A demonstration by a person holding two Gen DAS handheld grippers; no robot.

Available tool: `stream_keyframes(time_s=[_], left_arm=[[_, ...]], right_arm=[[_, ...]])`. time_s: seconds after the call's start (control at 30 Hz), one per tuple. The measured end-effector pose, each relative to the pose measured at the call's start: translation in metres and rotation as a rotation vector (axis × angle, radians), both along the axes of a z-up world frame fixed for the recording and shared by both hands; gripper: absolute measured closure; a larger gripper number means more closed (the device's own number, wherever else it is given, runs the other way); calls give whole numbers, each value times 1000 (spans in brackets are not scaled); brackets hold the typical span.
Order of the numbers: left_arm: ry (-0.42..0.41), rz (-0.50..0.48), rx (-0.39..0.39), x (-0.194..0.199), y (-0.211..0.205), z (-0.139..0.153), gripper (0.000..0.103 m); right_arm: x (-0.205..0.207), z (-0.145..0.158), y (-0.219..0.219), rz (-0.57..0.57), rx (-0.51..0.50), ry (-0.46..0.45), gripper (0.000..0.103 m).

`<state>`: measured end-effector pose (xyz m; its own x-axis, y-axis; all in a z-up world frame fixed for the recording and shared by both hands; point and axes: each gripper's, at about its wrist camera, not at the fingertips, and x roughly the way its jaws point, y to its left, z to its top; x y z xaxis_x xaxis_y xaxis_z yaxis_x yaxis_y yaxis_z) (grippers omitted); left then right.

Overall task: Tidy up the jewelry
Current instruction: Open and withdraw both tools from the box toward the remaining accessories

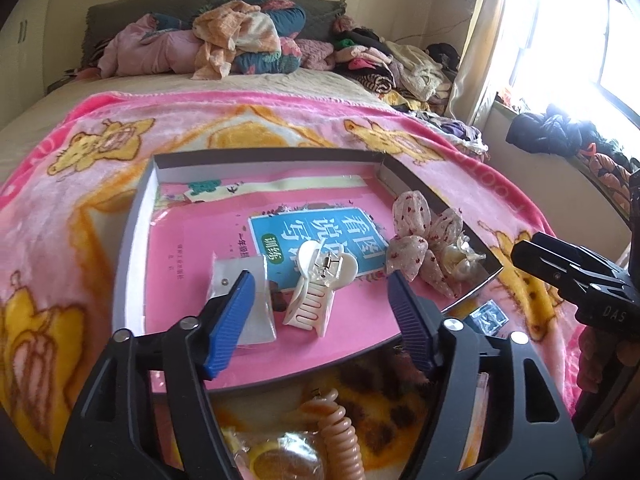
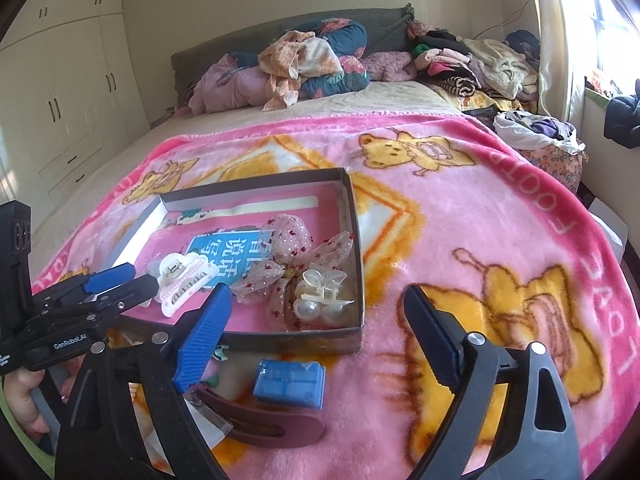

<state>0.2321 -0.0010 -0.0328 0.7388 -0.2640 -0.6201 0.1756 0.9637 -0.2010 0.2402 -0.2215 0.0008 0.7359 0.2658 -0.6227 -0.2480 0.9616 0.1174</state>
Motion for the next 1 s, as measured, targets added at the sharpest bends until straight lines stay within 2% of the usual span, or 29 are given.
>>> stream_keyframes(time_s=[0.3, 1.0], left_arm=[[-63, 26, -1, -18, 7, 23, 13], [-126, 54, -20, -54, 23, 48, 12]], right_arm=[[-17, 16, -6, -19, 20, -36, 9], [-56, 43, -8, -8, 41, -104, 8]])
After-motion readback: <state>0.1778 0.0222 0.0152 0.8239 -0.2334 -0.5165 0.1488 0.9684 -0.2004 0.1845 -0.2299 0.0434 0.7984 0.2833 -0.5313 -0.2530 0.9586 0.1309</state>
